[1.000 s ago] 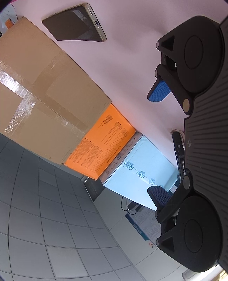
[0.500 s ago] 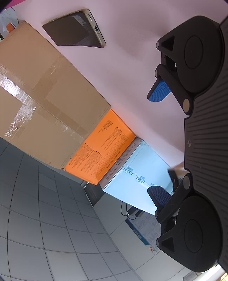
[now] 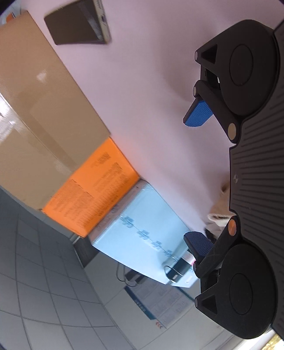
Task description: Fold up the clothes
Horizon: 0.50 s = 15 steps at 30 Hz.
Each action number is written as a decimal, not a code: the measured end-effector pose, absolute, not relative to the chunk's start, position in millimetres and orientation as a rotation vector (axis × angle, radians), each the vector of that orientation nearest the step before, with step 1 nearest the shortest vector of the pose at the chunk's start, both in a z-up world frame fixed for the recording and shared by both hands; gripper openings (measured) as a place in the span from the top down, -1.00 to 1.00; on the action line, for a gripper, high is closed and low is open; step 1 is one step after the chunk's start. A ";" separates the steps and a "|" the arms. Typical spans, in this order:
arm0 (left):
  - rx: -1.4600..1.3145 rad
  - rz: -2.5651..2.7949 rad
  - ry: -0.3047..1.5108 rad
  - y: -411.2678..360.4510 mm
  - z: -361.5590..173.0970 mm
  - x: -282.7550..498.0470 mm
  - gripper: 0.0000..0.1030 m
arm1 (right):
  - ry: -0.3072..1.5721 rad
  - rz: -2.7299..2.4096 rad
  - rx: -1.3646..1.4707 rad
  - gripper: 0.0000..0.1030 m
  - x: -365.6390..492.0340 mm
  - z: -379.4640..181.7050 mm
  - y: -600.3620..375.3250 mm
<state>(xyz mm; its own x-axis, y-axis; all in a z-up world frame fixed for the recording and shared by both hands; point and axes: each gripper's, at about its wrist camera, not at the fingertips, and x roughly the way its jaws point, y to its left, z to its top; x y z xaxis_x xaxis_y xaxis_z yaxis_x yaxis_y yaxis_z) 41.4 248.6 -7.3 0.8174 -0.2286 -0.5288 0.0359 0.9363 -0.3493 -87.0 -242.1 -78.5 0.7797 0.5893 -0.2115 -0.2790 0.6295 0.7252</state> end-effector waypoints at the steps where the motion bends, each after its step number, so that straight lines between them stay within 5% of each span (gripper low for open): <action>1: -0.344 -0.150 0.600 250.0 -7.5 41.8 0.59 | 0.478 0.538 0.758 -1.00 -88.3 -78.2 -238.9; 8: -0.354 -0.165 0.598 249.7 -7.1 42.7 0.50 | 0.572 0.536 0.903 -1.00 -104.6 -71.2 -219.5; 15: -0.334 -0.174 0.582 249.3 -4.4 36.3 0.04 | 0.715 0.473 0.907 -1.00 -90.5 -59.7 -177.2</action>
<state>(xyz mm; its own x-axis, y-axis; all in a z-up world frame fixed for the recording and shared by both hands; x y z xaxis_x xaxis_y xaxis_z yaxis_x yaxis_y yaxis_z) 36.3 249.3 -4.4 0.8227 -0.2536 -0.5088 0.0670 0.9320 -0.3562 -90.5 -177.2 -59.7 0.6779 0.6439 -0.3548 -0.0758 0.5413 0.8374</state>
